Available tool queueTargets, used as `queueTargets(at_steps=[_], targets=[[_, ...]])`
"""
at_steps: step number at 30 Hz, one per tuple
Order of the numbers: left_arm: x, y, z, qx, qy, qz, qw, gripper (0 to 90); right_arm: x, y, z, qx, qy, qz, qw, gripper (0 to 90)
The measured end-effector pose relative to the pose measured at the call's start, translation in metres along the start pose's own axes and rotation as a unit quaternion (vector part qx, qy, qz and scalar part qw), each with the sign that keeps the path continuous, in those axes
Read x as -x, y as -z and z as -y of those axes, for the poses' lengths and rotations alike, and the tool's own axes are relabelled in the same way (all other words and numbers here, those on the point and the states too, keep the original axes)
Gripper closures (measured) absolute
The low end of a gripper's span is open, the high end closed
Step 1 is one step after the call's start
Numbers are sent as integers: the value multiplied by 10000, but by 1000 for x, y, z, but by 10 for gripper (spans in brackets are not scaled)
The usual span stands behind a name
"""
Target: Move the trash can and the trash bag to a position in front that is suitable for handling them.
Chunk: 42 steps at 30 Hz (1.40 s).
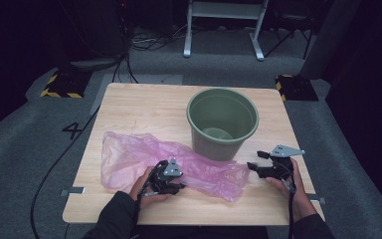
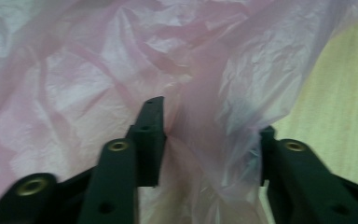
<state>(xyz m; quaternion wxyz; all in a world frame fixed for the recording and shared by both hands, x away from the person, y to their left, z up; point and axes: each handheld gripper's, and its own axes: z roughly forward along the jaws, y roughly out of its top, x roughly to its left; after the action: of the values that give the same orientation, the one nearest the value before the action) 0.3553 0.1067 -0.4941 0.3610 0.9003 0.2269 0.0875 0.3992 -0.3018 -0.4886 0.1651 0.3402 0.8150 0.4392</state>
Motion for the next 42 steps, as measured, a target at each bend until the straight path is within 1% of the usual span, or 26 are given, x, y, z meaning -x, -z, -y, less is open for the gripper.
queueTargets(at_steps=[1,5,6,7,9,11,12,13,15,19,22,26,28,30,35,36,39,42], targets=[[-2,1,1,5,13,-16,10000,644,1,1,1,17,-29,4,10000,311],[-9,2,3,60,15,-106,9999,749,5,3,2,-34,-89,2,10000,294],[-12,3,4,73,32,-170,9998,774,6,3,3,-49,-106,8,9999,285],[-13,4,6,82,42,-210,9997,819,7,3,3,-80,-126,5,9999,273],[-16,5,7,85,90,-249,9996,849,10,2,5,-165,-149,25,9998,246],[-18,7,9,98,108,-312,9994,867,12,2,6,-194,-181,34,9996,239],[-18,7,9,98,108,-312,9994,870,12,2,6,-194,-181,34,9996,239],[-19,8,10,91,129,-372,9992,870,13,2,7,-215,-213,42,9995,231],[-21,10,11,131,136,-422,9989,884,15,0,8,-269,-225,60,9994,225],[-23,19,13,296,203,-508,9981,893,15,-2,9,-312,-222,31,9993,218],[-26,27,14,429,258,-659,9966,894,14,-3,9,-363,-224,45,9991,214],[-29,34,17,535,335,-745,9952,894,13,-6,8,-383,-199,41,9991,206],[-30,37,17,584,361,-789,9945,895,14,-8,8,-420,-208,28,9989,203],[-30,40,16,644,380,-822,9938,895,14,-10,8,-474,-207,63,9986,202],[-33,50,16,882,459,-916,9908,895,13,-11,8,-560,-211,120,9981,203],[-34,52,17,947,503,-914,9900,895,12,-12,8,-578,-198,129,9980,202],[-35,58,18,1100,582,-998,9872,895,11,-13,8,-614,-172,168,9978,201],[-36,64,19,1200,638,-1042,9852,896,11,-14,7,-629,-161,227,9976,202]])
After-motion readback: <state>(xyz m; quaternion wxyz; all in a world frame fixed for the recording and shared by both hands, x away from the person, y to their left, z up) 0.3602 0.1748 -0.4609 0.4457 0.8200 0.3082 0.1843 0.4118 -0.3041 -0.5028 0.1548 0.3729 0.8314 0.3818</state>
